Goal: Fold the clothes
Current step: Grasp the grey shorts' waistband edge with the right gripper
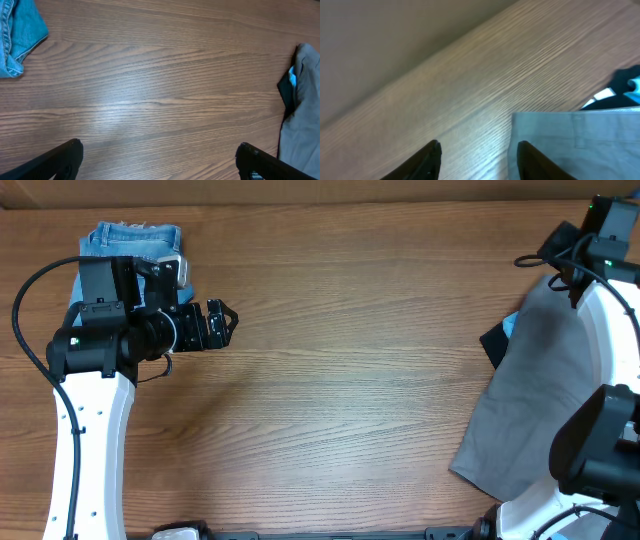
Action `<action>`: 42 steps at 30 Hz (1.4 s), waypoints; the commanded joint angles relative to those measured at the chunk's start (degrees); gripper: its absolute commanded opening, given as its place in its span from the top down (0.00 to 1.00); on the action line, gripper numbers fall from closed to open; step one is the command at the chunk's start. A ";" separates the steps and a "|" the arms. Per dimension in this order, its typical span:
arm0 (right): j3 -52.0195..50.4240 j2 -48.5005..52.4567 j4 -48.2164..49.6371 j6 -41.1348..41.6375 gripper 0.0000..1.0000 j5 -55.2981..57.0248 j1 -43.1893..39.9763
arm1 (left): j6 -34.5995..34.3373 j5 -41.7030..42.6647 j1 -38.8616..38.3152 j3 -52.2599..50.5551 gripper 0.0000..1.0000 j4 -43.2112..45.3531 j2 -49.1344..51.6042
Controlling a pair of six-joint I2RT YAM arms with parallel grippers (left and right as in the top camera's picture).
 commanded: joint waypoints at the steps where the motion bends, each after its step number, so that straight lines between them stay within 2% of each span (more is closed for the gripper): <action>1: -0.33 5.60 -0.22 -1.25 0.43 -0.02 1.09 | 0.68 0.90 0.04 1.27 0.00 -0.37 0.07; 5: -0.33 11.74 0.20 -1.22 0.32 4.61 1.09 | 0.68 0.90 0.04 1.27 0.00 -0.87 0.07; 7: -0.33 14.21 0.50 -1.22 0.18 4.98 1.09 | 0.68 0.90 0.04 1.27 0.00 -0.87 0.07; 8: -0.33 15.32 0.87 -1.27 0.16 5.05 1.07 | 0.70 0.90 0.04 1.27 0.00 -0.87 0.07; 11: -0.33 17.90 1.97 -1.29 0.13 5.03 0.87 | 0.70 0.87 0.04 1.27 0.00 -0.90 0.07; 16: -0.33 20.87 2.54 -1.46 0.13 5.38 0.87 | 0.68 0.85 0.04 1.27 0.00 -0.87 0.07; 21: -0.33 23.34 1.64 -1.40 0.31 12.11 0.85 | 0.68 0.85 0.04 1.27 0.00 -0.90 0.07; 25: -0.33 24.17 -0.15 -1.05 0.37 18.97 0.85 | 0.68 0.87 0.04 1.27 0.00 -0.85 0.07; 31: -0.33 24.17 -1.18 -1.11 0.50 19.61 0.90 | 0.66 0.90 0.04 1.27 0.00 -0.87 0.07; 42: 0.79 21.22 -3.15 -1.03 0.95 15.43 1.36 | 0.68 0.87 0.04 1.27 0.00 -1.70 0.07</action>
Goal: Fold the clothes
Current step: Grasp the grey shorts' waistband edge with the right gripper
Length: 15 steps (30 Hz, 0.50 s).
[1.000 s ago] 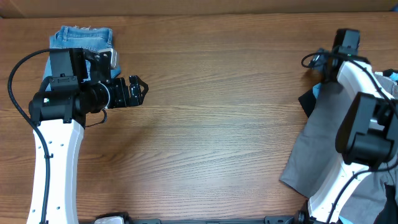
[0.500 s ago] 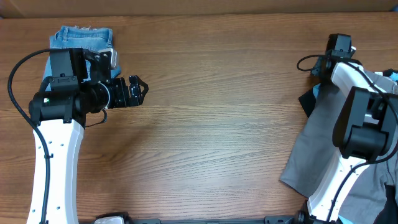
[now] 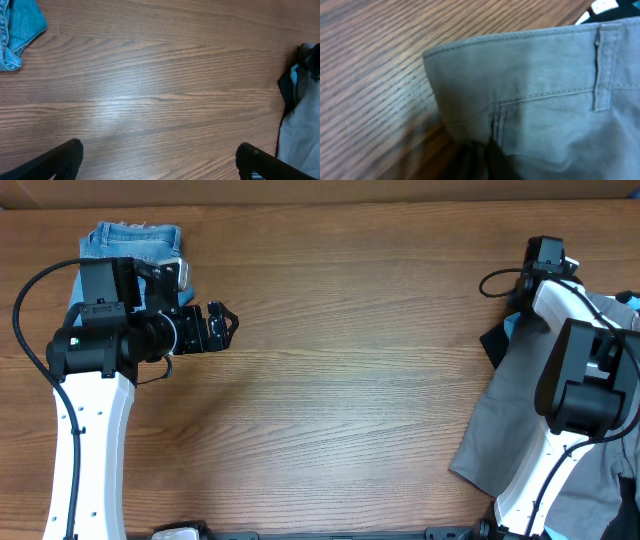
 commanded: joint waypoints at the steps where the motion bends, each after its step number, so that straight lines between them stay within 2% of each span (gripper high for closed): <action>1: 0.68 -1.05 -1.60 0.17 0.96 -4.07 -0.15 | 0.68 0.90 0.04 1.27 0.00 -0.57 0.07; 15: 2.27 -14.75 -1.27 -0.37 0.96 -15.69 -0.26 | 0.70 0.83 0.04 1.27 0.00 -0.48 0.09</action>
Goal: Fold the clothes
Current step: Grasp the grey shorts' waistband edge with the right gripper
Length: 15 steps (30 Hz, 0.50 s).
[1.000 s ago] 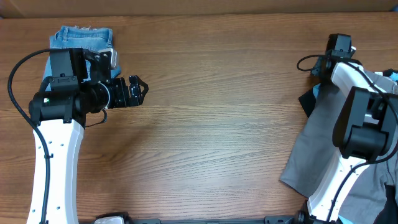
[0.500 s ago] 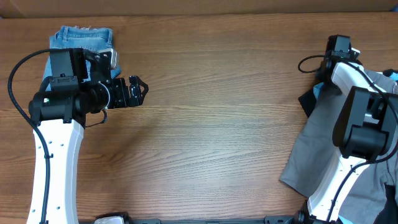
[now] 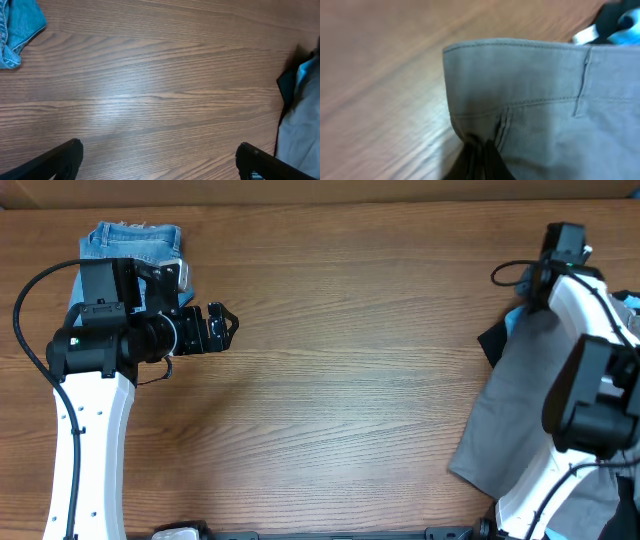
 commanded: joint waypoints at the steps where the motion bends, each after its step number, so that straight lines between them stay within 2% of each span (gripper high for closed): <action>1: 1.81 -6.58 1.51 -1.27 0.96 -7.82 0.61 | 0.70 0.79 0.04 1.27 0.00 -0.07 0.07; 4: 1.79 -7.76 2.29 -3.82 0.96 -12.55 0.63 | 0.70 0.66 0.04 1.27 0.00 -0.09 0.07; 12: 1.77 -8.04 1.36 -3.85 0.96 -12.24 0.35 | 0.70 0.66 0.04 1.27 0.00 -0.48 0.07; 15: 1.75 -8.04 0.68 -3.85 0.90 -12.26 -0.11 | 0.70 0.66 0.04 1.27 0.00 -0.55 0.07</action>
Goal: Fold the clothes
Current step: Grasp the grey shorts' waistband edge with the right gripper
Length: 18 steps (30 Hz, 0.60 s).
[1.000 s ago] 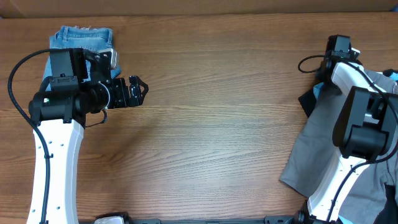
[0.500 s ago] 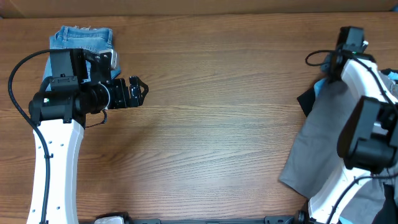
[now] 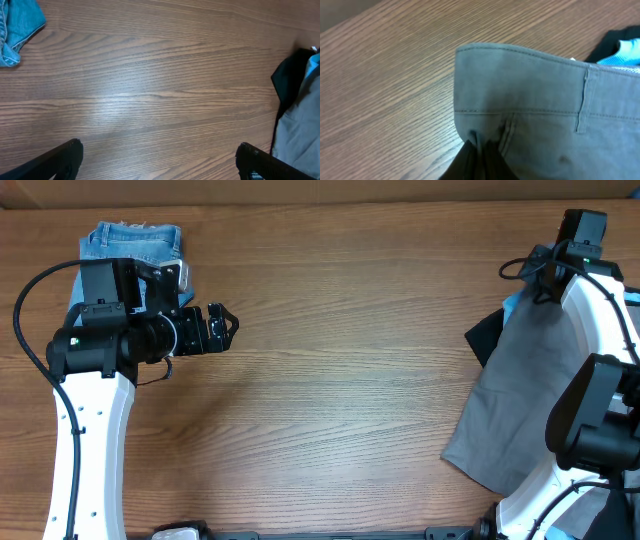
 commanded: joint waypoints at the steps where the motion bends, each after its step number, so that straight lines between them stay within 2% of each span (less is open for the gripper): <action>1: 1.75 -2.67 0.42 -0.46 0.89 -3.02 -0.07 | 0.70 0.66 0.04 1.27 0.00 -0.11 0.07; 5: 1.73 -2.67 -0.44 -0.48 0.96 -3.02 -0.11 | 0.72 0.66 0.04 1.27 0.00 -0.11 0.07; 18: 1.77 -2.86 -0.44 -0.59 0.96 -3.04 -0.02 | 0.70 0.66 0.04 1.27 0.00 -0.11 0.07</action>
